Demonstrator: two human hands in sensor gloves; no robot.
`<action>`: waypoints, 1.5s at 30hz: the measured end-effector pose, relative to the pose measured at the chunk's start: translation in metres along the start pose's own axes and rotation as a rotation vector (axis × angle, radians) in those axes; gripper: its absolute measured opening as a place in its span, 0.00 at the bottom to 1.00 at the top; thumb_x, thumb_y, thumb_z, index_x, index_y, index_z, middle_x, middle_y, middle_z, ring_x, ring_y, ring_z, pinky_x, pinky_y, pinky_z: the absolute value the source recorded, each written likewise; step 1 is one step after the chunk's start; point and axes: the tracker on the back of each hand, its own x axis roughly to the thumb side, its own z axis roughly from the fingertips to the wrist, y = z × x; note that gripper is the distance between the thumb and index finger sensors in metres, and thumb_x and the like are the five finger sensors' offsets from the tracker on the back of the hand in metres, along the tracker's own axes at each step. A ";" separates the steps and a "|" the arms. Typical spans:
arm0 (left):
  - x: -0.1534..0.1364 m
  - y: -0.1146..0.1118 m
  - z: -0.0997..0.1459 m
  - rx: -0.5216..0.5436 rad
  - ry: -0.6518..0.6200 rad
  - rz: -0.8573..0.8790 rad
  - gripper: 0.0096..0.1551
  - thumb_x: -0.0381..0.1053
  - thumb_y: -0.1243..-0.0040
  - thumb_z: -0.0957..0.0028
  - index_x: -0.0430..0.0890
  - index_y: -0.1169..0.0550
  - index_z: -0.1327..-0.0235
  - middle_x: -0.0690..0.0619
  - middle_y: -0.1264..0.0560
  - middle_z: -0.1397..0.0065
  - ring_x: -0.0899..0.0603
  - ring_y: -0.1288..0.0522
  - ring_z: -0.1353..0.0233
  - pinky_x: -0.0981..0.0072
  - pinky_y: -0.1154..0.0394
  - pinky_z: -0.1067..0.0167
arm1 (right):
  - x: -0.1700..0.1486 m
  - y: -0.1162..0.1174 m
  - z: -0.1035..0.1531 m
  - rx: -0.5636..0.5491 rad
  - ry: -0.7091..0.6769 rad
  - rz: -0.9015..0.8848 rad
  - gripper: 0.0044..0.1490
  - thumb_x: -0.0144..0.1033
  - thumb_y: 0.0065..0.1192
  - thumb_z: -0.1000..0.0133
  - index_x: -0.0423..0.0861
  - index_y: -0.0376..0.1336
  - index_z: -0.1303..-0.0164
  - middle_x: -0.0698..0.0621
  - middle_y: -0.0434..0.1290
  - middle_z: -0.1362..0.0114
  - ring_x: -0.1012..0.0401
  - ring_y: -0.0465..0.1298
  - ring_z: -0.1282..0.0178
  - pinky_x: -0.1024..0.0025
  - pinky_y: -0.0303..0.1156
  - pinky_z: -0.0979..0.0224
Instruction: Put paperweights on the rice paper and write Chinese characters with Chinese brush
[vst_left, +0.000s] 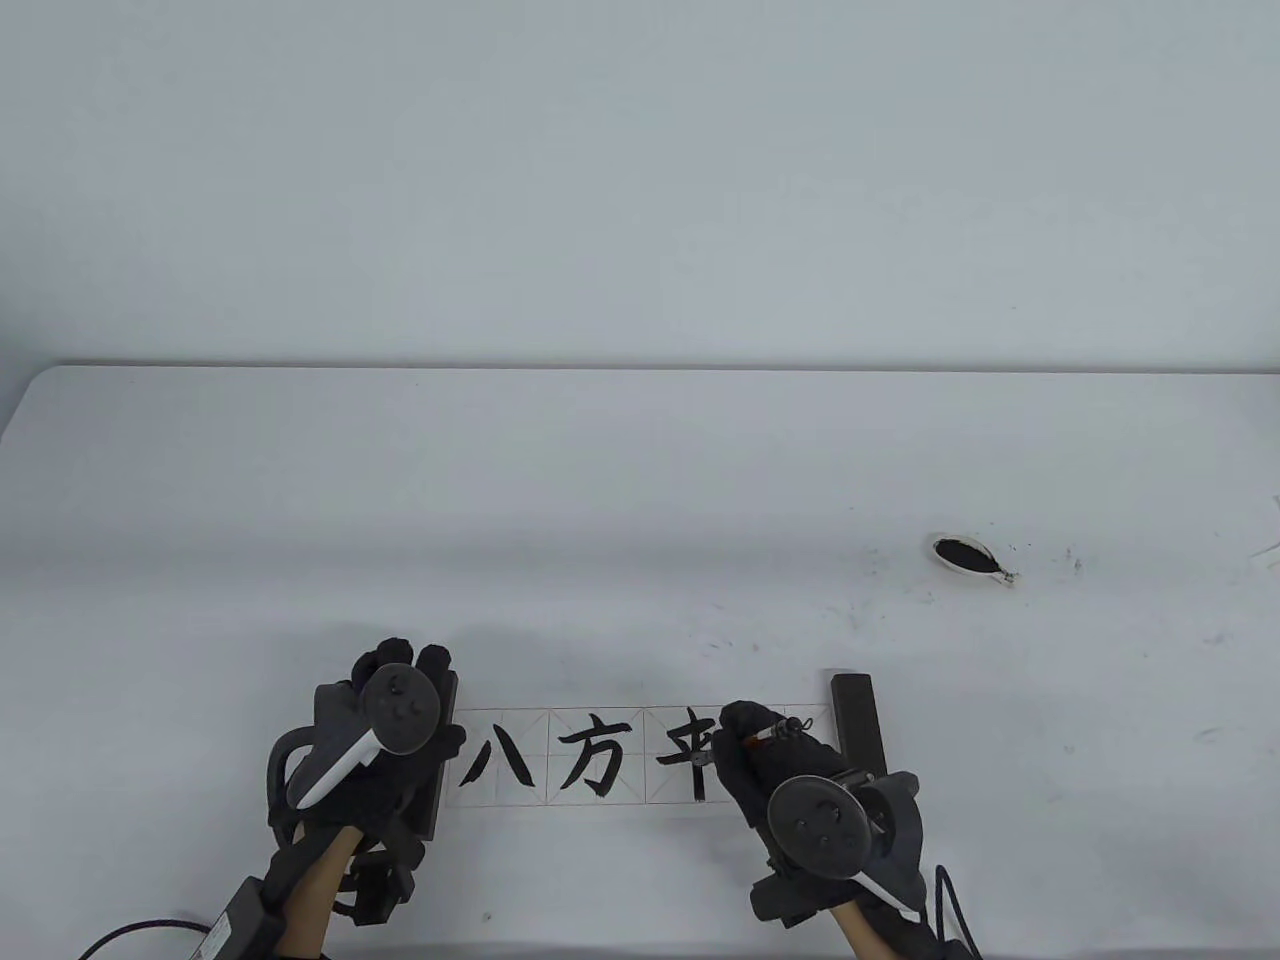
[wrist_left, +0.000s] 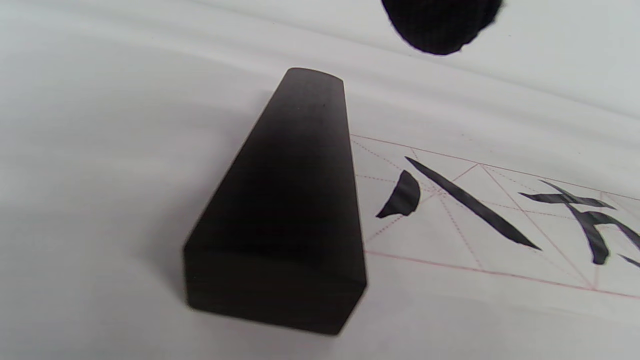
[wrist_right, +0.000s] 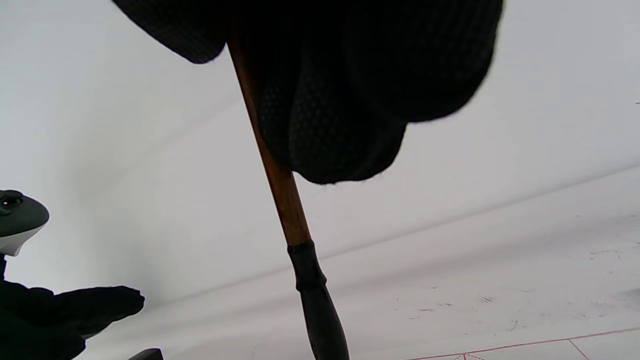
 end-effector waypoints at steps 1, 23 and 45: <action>0.000 0.000 0.000 0.000 0.000 -0.001 0.50 0.62 0.54 0.43 0.61 0.62 0.14 0.47 0.67 0.09 0.34 0.65 0.10 0.42 0.65 0.18 | 0.001 0.001 0.000 0.008 -0.005 0.013 0.26 0.45 0.53 0.39 0.40 0.68 0.43 0.43 0.81 0.50 0.55 0.84 0.59 0.69 0.80 0.59; -0.001 0.000 0.000 -0.001 0.000 0.002 0.50 0.62 0.54 0.43 0.61 0.62 0.14 0.47 0.67 0.09 0.34 0.64 0.10 0.42 0.65 0.18 | -0.015 -0.012 -0.001 0.069 0.060 -0.111 0.27 0.45 0.53 0.38 0.39 0.67 0.40 0.42 0.81 0.47 0.54 0.83 0.56 0.67 0.80 0.56; -0.001 0.000 0.000 -0.007 0.001 0.001 0.50 0.62 0.54 0.43 0.60 0.62 0.14 0.46 0.66 0.09 0.34 0.64 0.10 0.42 0.65 0.18 | -0.016 -0.023 -0.002 0.158 0.093 0.012 0.26 0.44 0.54 0.39 0.38 0.68 0.42 0.41 0.82 0.49 0.53 0.84 0.58 0.67 0.80 0.58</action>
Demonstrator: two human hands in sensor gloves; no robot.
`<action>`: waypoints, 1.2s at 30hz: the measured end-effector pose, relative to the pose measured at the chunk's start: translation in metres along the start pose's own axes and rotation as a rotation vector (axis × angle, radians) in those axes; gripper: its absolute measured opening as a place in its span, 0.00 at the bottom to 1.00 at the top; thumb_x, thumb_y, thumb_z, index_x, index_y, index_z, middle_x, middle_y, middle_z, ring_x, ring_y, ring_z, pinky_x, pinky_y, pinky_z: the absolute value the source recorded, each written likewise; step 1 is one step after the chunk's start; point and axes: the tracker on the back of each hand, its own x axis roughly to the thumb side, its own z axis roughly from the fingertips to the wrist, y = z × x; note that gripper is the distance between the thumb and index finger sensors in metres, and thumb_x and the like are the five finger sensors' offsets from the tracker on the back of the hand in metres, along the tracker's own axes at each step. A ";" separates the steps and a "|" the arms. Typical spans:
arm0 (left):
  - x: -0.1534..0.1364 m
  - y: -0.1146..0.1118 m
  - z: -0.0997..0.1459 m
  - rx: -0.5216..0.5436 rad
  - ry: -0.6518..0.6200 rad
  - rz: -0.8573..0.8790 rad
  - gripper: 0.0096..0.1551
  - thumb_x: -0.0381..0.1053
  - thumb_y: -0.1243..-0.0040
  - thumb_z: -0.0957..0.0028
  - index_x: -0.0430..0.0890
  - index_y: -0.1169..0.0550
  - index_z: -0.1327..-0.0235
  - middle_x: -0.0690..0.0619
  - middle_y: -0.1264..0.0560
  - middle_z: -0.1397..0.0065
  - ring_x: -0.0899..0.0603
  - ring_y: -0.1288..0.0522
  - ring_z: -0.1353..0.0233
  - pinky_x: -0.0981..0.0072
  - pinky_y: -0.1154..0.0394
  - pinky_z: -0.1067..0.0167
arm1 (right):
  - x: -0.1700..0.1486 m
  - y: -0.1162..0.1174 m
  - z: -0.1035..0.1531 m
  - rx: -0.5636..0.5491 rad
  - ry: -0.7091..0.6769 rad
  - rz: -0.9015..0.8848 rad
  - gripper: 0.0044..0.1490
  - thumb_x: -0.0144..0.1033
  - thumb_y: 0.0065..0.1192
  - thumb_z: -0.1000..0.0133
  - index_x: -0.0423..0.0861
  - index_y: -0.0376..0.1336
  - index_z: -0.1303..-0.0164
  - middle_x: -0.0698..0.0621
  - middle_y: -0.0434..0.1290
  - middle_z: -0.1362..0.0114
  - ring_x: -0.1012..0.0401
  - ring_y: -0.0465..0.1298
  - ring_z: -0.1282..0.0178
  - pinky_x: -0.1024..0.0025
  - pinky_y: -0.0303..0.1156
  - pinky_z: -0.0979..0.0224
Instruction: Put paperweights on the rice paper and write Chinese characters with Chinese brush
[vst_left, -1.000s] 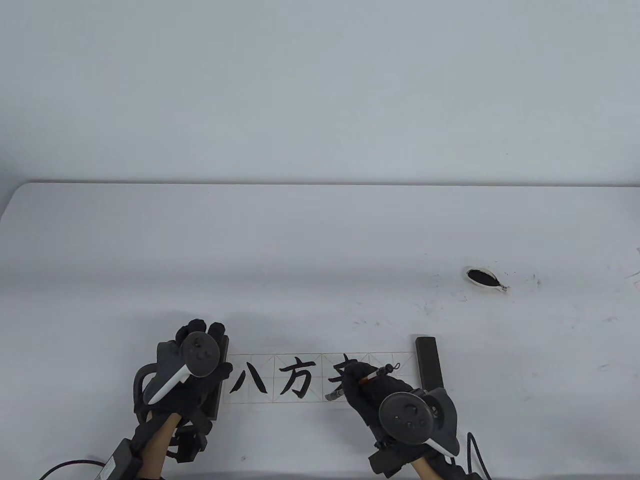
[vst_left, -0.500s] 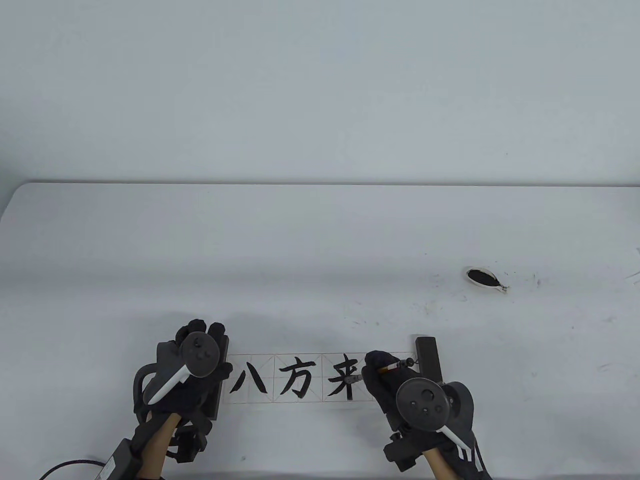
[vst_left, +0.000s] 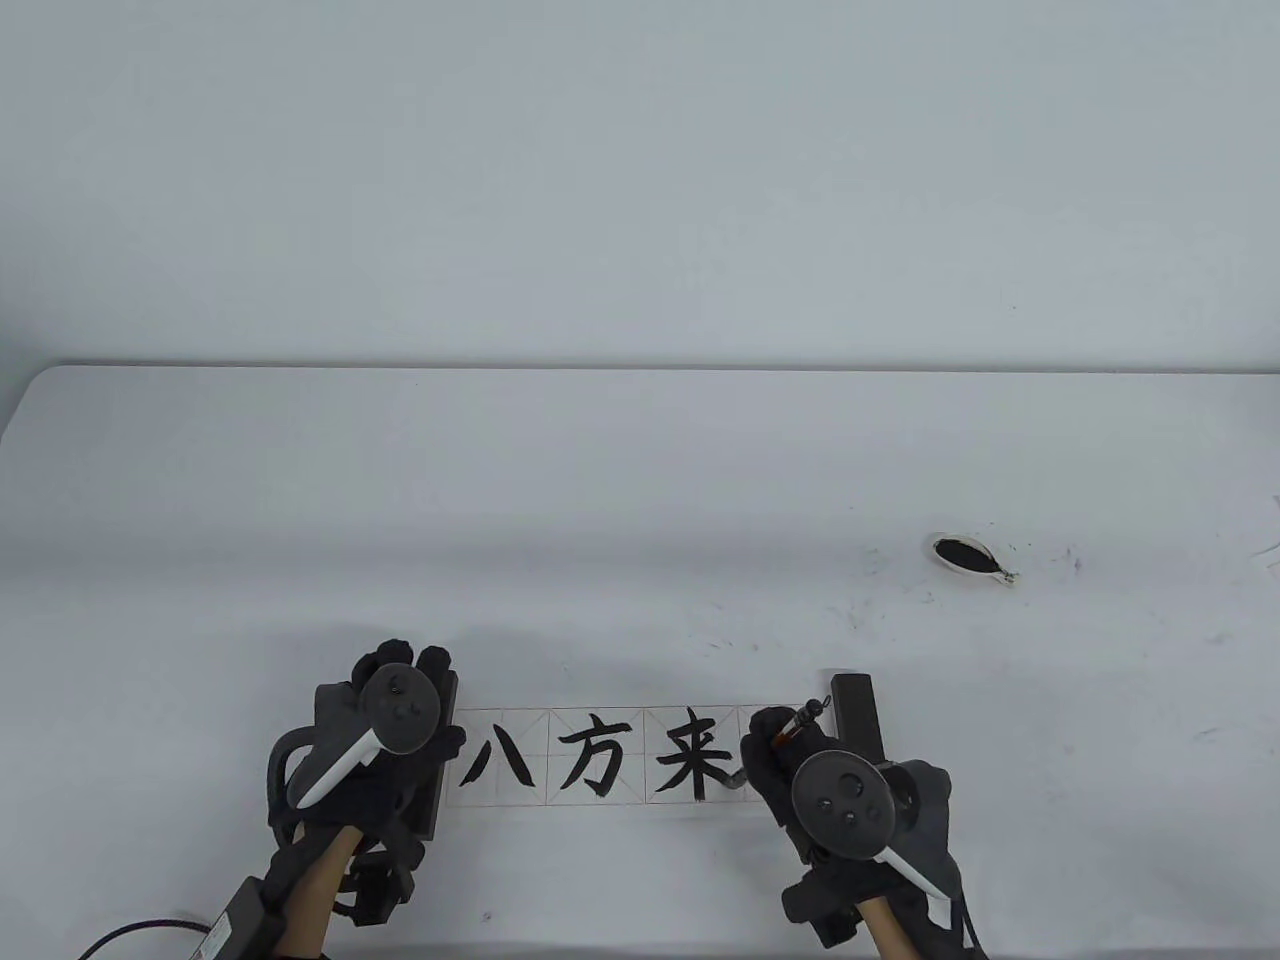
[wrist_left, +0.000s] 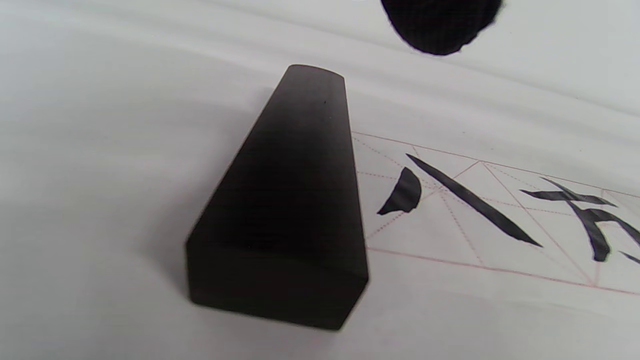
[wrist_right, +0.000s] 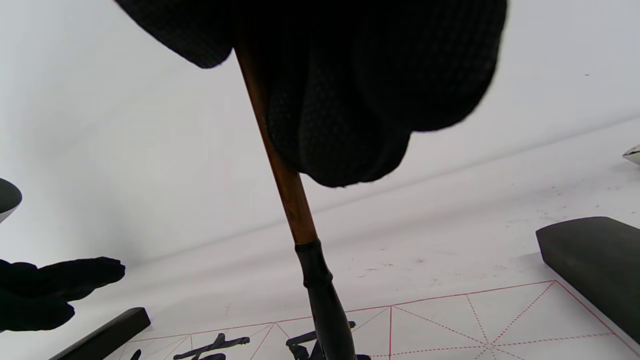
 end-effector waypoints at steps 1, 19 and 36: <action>0.000 0.000 0.000 0.000 0.000 0.000 0.50 0.62 0.54 0.43 0.60 0.62 0.13 0.46 0.67 0.09 0.34 0.64 0.10 0.42 0.65 0.18 | -0.001 -0.004 0.001 0.001 0.004 0.000 0.26 0.44 0.54 0.39 0.38 0.68 0.42 0.41 0.82 0.49 0.53 0.84 0.59 0.67 0.80 0.58; -0.002 0.000 -0.001 -0.008 0.012 0.016 0.50 0.62 0.54 0.43 0.61 0.62 0.14 0.47 0.67 0.09 0.34 0.65 0.10 0.42 0.66 0.18 | -0.056 -0.019 0.020 -0.376 -0.039 -0.059 0.24 0.47 0.59 0.43 0.42 0.71 0.49 0.46 0.84 0.55 0.58 0.85 0.64 0.73 0.81 0.63; -0.001 -0.001 -0.002 -0.016 0.006 0.008 0.50 0.62 0.54 0.43 0.61 0.62 0.14 0.47 0.67 0.09 0.34 0.65 0.10 0.42 0.66 0.18 | -0.046 0.002 0.018 -0.267 -0.073 -0.028 0.26 0.46 0.58 0.41 0.42 0.70 0.43 0.44 0.83 0.50 0.57 0.85 0.59 0.71 0.81 0.60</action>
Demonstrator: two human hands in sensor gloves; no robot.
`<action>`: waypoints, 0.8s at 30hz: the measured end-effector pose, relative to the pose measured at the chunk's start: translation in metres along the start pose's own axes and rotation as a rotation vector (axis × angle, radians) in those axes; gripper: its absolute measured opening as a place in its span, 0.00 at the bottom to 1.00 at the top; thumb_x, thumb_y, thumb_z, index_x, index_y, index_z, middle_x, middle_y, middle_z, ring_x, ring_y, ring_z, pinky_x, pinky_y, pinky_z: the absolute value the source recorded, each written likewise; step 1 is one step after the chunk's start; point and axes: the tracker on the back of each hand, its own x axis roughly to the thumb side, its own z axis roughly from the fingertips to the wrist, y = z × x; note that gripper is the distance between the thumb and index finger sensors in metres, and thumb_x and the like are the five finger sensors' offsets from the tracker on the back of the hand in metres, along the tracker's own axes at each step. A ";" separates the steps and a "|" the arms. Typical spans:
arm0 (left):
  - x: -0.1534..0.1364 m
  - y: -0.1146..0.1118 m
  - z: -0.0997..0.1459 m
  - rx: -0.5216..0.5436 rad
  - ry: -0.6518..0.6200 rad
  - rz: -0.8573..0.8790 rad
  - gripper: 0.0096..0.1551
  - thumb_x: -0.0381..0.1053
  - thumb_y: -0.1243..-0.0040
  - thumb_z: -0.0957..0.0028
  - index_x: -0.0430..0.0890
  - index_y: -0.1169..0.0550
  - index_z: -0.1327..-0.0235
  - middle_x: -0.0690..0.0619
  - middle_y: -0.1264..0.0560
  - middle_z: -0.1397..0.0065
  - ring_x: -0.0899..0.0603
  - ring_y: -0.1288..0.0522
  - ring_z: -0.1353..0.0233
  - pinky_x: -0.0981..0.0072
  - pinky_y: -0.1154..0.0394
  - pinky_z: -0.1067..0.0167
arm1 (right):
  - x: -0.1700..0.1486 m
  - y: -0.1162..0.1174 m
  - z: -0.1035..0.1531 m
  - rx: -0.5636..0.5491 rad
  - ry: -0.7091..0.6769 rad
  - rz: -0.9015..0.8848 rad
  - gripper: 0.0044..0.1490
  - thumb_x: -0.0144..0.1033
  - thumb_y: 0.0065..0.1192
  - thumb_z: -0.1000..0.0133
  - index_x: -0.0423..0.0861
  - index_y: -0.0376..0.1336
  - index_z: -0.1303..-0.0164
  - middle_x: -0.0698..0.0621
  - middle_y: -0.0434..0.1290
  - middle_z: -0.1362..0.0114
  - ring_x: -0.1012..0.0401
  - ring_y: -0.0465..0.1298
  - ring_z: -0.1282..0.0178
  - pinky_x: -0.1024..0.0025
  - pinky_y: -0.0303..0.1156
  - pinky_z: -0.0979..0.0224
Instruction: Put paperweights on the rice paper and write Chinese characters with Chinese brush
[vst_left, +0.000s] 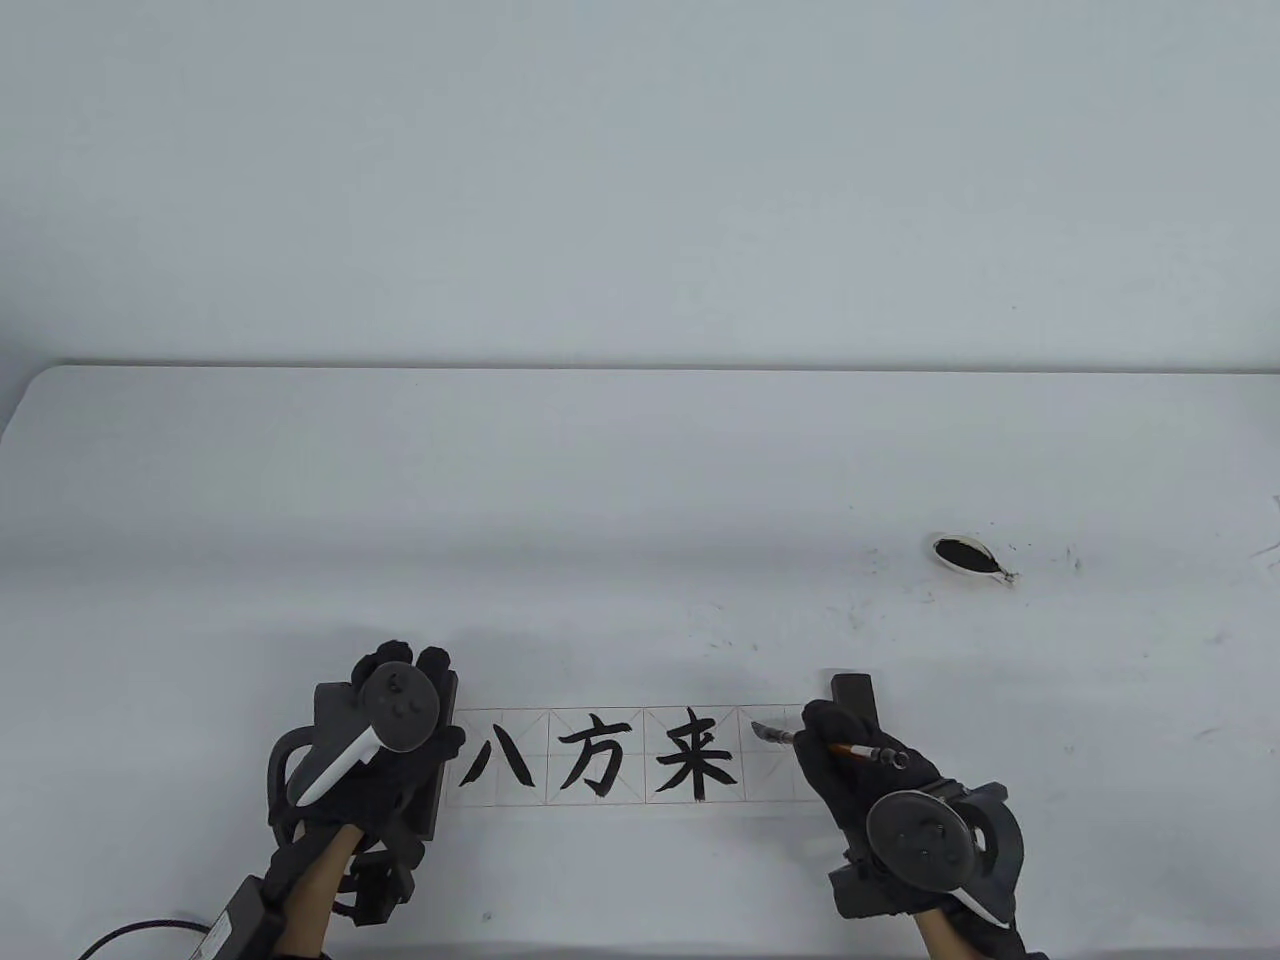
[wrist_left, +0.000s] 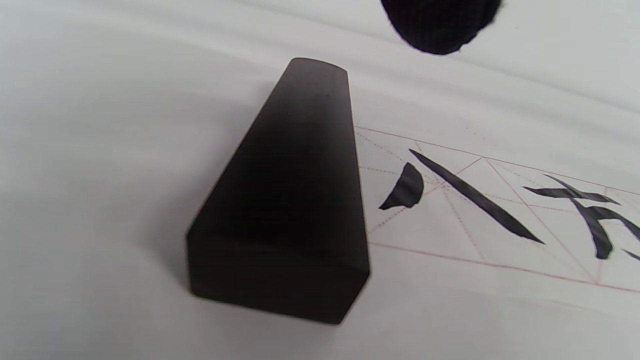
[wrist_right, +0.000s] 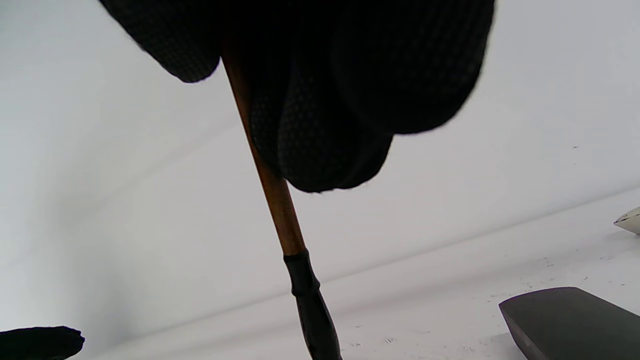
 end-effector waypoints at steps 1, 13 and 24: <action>0.000 0.000 0.000 0.000 -0.001 0.000 0.50 0.62 0.54 0.43 0.61 0.62 0.14 0.46 0.67 0.09 0.34 0.65 0.10 0.42 0.66 0.18 | 0.000 0.000 0.000 0.003 0.000 0.001 0.26 0.46 0.58 0.41 0.41 0.70 0.43 0.44 0.83 0.50 0.57 0.85 0.59 0.71 0.81 0.60; 0.000 0.000 0.000 0.000 -0.001 0.000 0.50 0.62 0.54 0.43 0.61 0.62 0.14 0.47 0.67 0.09 0.34 0.65 0.10 0.42 0.66 0.18 | 0.002 -0.003 -0.001 0.035 0.010 -0.001 0.24 0.46 0.57 0.41 0.42 0.71 0.48 0.45 0.83 0.54 0.58 0.84 0.63 0.72 0.81 0.62; 0.000 0.000 0.000 -0.003 -0.002 -0.002 0.50 0.62 0.54 0.43 0.61 0.62 0.14 0.47 0.67 0.09 0.34 0.65 0.10 0.42 0.66 0.18 | -0.006 -0.006 -0.003 0.015 0.058 -0.038 0.26 0.46 0.56 0.40 0.41 0.69 0.42 0.44 0.82 0.48 0.56 0.84 0.57 0.70 0.81 0.57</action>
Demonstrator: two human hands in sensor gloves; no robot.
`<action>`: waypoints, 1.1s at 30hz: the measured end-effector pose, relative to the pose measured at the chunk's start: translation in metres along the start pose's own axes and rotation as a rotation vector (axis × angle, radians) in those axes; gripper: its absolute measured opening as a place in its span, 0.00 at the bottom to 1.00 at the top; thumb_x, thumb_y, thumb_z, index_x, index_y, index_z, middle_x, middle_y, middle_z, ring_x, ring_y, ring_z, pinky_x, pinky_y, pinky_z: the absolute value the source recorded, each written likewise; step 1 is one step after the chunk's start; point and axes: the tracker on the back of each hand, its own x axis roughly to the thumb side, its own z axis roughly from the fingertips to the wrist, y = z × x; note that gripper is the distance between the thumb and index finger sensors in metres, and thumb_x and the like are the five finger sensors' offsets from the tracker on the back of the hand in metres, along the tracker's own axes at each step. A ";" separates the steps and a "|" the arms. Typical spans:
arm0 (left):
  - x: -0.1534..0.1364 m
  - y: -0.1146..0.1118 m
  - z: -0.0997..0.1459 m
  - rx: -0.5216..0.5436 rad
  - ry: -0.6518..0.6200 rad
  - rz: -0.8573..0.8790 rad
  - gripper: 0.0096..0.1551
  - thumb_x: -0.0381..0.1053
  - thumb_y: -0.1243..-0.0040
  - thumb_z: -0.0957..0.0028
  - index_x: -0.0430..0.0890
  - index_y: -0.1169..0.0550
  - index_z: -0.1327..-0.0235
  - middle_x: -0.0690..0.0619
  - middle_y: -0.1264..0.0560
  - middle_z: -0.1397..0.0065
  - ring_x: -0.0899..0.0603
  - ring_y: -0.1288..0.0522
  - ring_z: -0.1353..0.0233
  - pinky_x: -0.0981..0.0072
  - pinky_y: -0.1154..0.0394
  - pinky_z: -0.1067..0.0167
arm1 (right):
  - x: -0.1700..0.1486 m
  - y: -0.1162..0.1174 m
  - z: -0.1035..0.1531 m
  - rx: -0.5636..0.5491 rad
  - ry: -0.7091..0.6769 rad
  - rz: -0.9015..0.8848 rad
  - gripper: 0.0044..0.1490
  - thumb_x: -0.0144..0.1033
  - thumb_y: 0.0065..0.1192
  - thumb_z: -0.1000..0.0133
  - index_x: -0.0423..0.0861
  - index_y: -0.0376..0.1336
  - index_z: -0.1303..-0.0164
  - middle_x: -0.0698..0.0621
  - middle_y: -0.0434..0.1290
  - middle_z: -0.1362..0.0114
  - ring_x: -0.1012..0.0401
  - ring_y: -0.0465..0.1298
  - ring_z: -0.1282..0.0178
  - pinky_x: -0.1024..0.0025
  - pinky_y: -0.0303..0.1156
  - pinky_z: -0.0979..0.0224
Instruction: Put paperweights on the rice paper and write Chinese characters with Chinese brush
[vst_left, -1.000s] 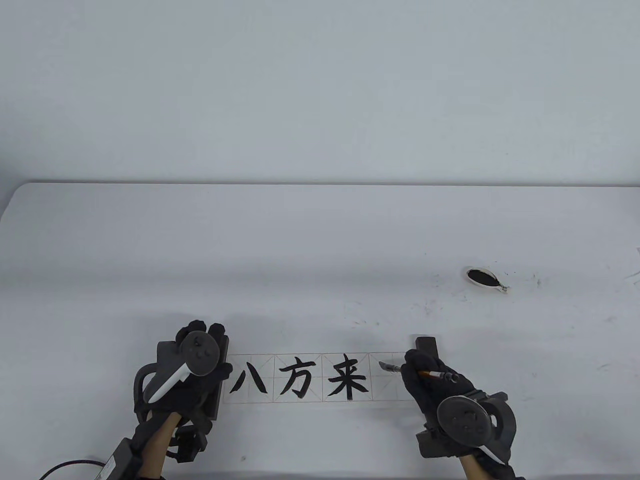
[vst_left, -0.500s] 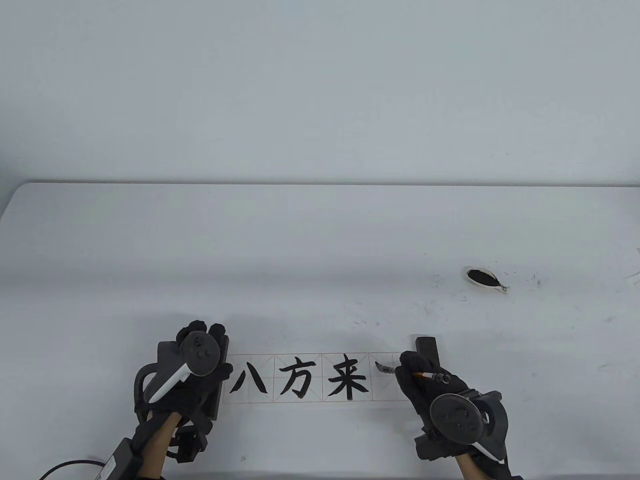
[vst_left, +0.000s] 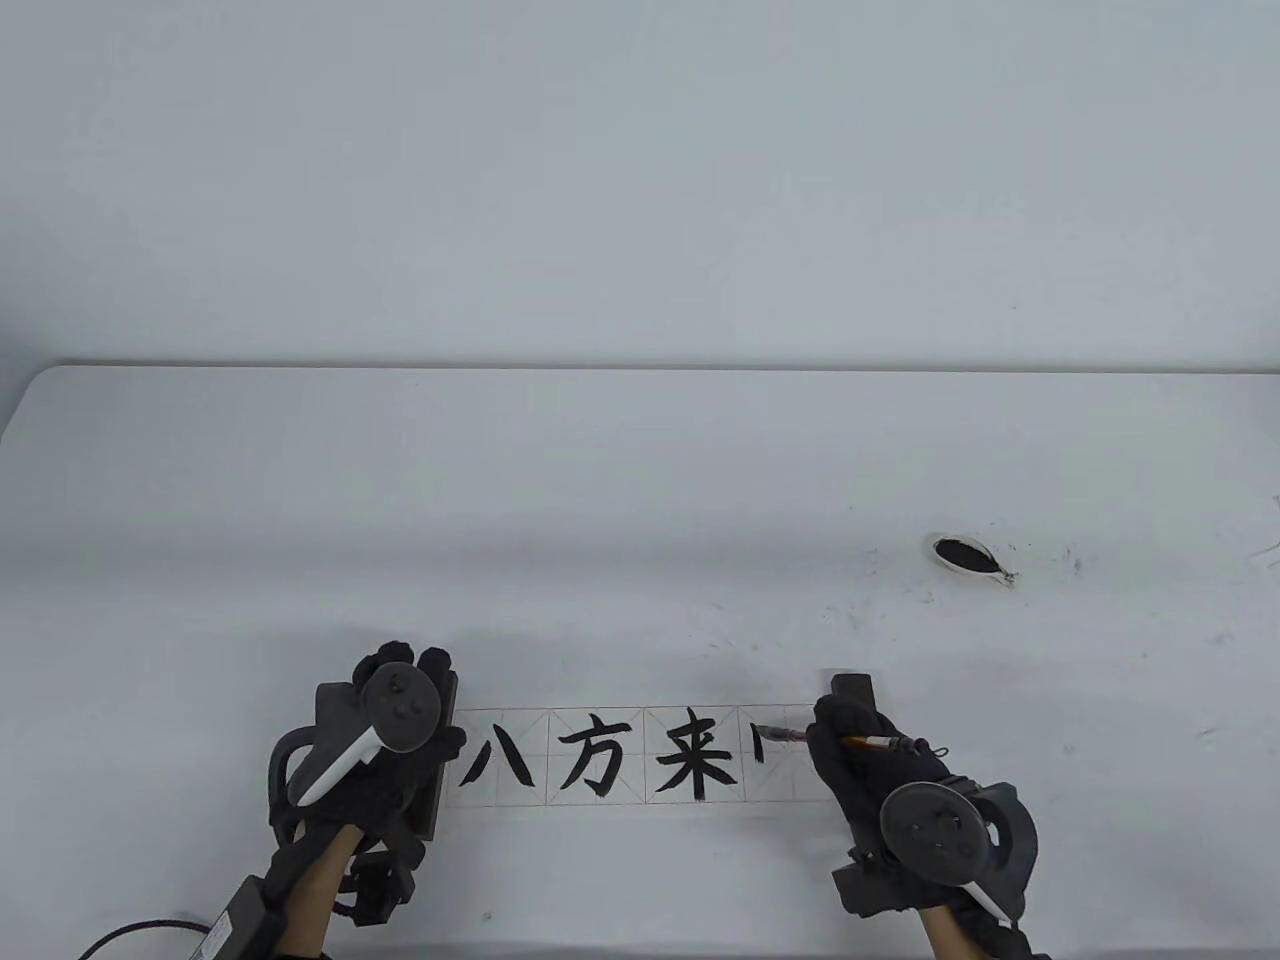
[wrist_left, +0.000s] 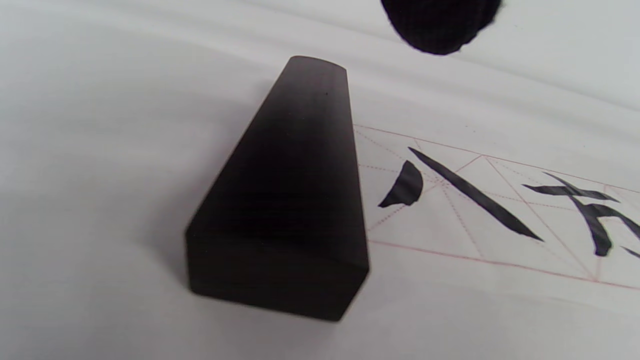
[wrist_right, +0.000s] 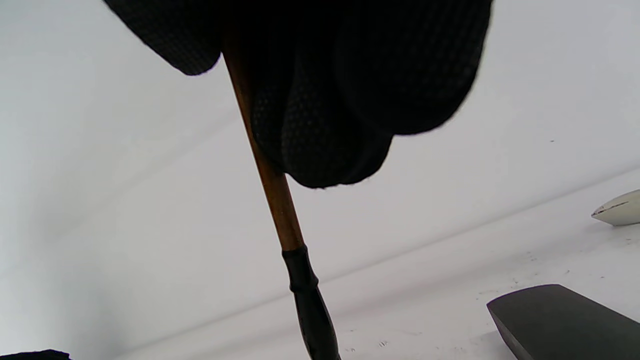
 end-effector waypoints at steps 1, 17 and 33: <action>0.000 0.000 0.000 0.000 0.000 0.000 0.50 0.62 0.54 0.43 0.60 0.62 0.14 0.47 0.67 0.09 0.34 0.65 0.10 0.42 0.65 0.18 | 0.000 0.001 0.000 0.013 0.003 -0.004 0.26 0.46 0.56 0.40 0.41 0.68 0.42 0.44 0.82 0.48 0.56 0.84 0.57 0.69 0.81 0.57; 0.000 0.000 0.000 -0.001 -0.001 -0.001 0.50 0.62 0.54 0.43 0.60 0.62 0.14 0.46 0.67 0.09 0.34 0.64 0.10 0.42 0.65 0.18 | -0.002 0.000 -0.001 0.045 0.050 0.044 0.26 0.46 0.56 0.40 0.41 0.68 0.40 0.44 0.81 0.46 0.55 0.84 0.55 0.68 0.81 0.55; 0.000 -0.001 0.000 -0.004 -0.002 -0.002 0.50 0.62 0.54 0.43 0.60 0.61 0.13 0.46 0.66 0.09 0.34 0.64 0.10 0.42 0.65 0.18 | -0.003 -0.001 -0.001 0.036 0.064 0.078 0.26 0.46 0.56 0.40 0.41 0.69 0.42 0.43 0.82 0.47 0.55 0.84 0.56 0.69 0.81 0.57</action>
